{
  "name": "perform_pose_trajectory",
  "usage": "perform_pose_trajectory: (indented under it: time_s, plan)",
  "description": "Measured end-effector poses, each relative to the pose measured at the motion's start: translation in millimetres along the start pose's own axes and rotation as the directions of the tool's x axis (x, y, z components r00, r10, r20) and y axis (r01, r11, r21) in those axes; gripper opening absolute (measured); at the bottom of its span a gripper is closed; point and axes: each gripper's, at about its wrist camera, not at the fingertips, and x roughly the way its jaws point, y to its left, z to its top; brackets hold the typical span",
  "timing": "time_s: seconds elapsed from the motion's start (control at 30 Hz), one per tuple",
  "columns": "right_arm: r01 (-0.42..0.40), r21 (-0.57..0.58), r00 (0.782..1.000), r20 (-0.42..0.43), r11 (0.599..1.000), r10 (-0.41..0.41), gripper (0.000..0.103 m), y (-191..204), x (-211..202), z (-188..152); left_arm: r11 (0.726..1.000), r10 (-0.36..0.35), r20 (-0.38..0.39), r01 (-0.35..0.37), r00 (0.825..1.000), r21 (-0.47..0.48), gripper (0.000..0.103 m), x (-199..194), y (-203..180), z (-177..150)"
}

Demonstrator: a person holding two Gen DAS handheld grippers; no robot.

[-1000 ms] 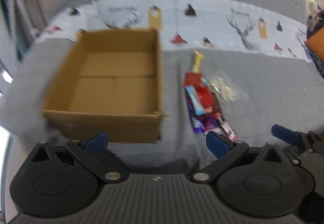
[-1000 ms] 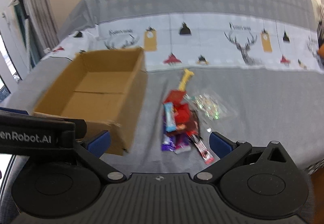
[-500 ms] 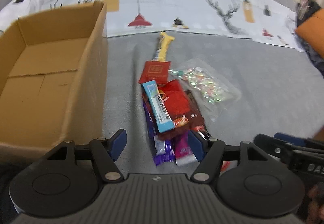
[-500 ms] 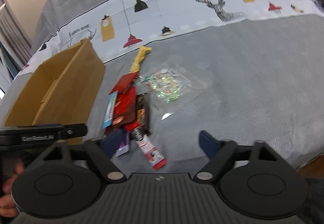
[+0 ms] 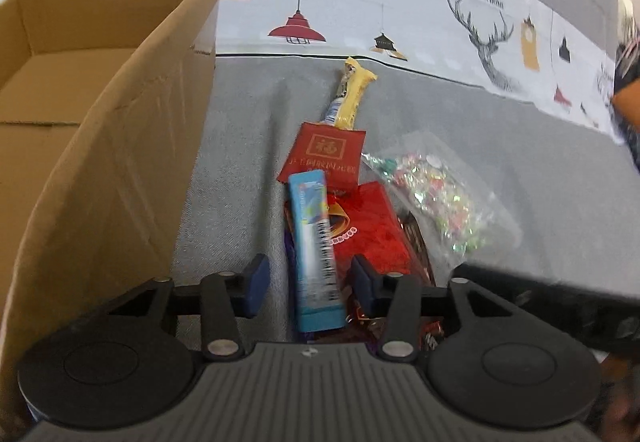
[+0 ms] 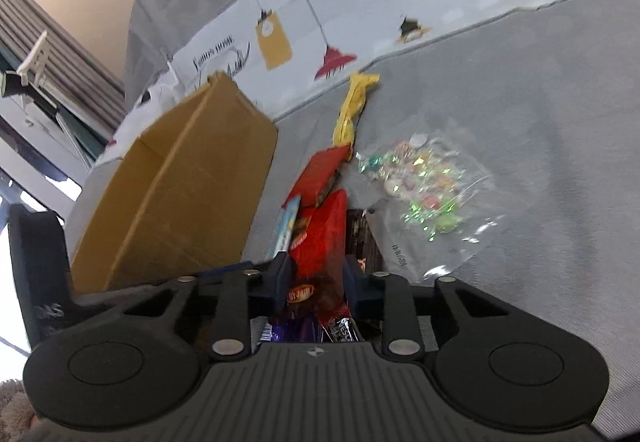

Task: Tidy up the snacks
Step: 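Grasp the blue stick packet with the left gripper while the right gripper reaches into the pile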

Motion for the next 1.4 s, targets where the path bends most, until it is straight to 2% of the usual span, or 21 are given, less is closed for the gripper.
perform_pose_trajectory:
  time_s: [0.07, 0.13, 0.2, 0.27, 0.3, 0.33, 0.5, 0.57, 0.63, 0.77, 0.83, 0.9, 1.0, 1.07, 1.1, 1.17, 1.3, 1.4]
  plan:
    - [0.016, 0.006, 0.999, -0.047, 1.000, -0.015, 0.024, -2, 15, 0, 1.000, -0.017, 0.010, 0.017, 1.000, 0.009, 0.037, 1, -1, 0]
    - [0.017, 0.018, 0.997, -0.079, 1.000, -0.016, 0.023, -4, 26, -3, 0.999, -0.036, 0.016, 0.036, 0.999, 0.006, 0.031, 0, -1, 0]
    - [0.010, 0.029, 0.994, -0.105, 1.000, -0.007, 0.023, -5, 34, -4, 0.998, -0.066, 0.014, 0.066, 0.998, 0.004, 0.013, -1, 0, 0]
    - [-0.011, 0.044, 0.995, -0.101, 0.999, 0.015, 0.022, -6, 37, -5, 0.998, -0.065, 0.017, 0.065, 0.998, 0.009, 0.012, -1, -1, 0]
    - [-0.016, 0.042, 0.996, -0.085, 0.999, 0.020, 0.020, -5, 35, -4, 0.998, -0.067, 0.020, 0.067, 0.998, 0.006, 0.008, -2, 0, 0]
    - [-0.014, 0.035, 0.997, -0.074, 0.999, 0.016, 0.010, -5, 35, -3, 0.997, -0.073, 0.018, 0.073, 0.997, 0.004, 0.006, -2, 1, 0]
    - [-0.005, -0.012, 1.000, -0.005, 1.000, 0.005, 0.007, 0, 22, -1, 0.995, -0.094, 0.024, 0.095, 0.995, -0.010, 0.006, -7, 3, -1]
    - [-0.002, -0.050, 0.998, 0.061, 0.999, 0.005, 0.001, 4, 7, 2, 0.995, -0.103, 0.031, 0.103, 0.994, -0.011, 0.006, -12, 3, -1]
    - [0.016, -0.071, 0.992, 0.124, 0.997, -0.007, 0.001, 4, -13, 3, 0.995, -0.102, 0.039, 0.102, 0.994, -0.005, 0.006, -15, 2, -1]
    - [0.116, -0.136, 0.971, 0.225, 0.984, -0.083, 0.000, 6, -54, -6, 0.996, -0.088, -0.014, 0.089, 0.996, 0.014, 0.006, -10, -1, -5]
    - [0.158, -0.140, 0.966, 0.228, 0.977, -0.123, 0.001, 1, -63, -11, 0.997, -0.073, -0.054, 0.073, 0.996, 0.003, 0.006, -1, 0, -9]
    - [0.177, -0.124, 0.970, 0.192, 0.976, -0.151, 0.001, -5, -59, -15, 0.997, -0.077, -0.054, 0.077, 0.996, -0.005, 0.006, 1, 1, -10]
    - [0.230, -0.189, 0.968, 0.148, 0.955, -0.204, 0.001, 1, -42, -18, 0.995, -0.098, -0.064, 0.097, 0.993, -0.027, 0.006, 3, 3, -7]
    - [0.323, -0.249, 0.944, 0.147, 0.913, -0.294, 0.001, 7, -28, -20, 0.997, -0.076, -0.058, 0.075, 0.995, -0.012, 0.006, 4, 2, -8]
    - [0.374, -0.274, 0.926, 0.159, 0.886, -0.342, 0.001, 9, -23, -21, 0.998, -0.071, -0.055, 0.070, 0.996, -0.006, 0.006, 4, 1, -8]
    - [0.426, -0.302, 0.904, 0.178, 0.853, -0.389, 0.002, 14, -16, -23, 0.998, -0.058, -0.051, 0.058, 0.997, 0.010, 0.006, 4, -1, -8]
    - [0.434, -0.289, 0.900, 0.179, 0.854, -0.397, 0.002, 12, -15, -20, 0.998, -0.050, -0.039, 0.050, 0.998, 0.022, 0.007, 5, -3, -8]
    - [0.413, -0.278, 0.904, 0.239, 0.867, -0.354, 0.001, 16, -28, -18, 0.999, -0.046, -0.033, 0.047, 0.998, 0.024, 0.007, 4, -4, -8]
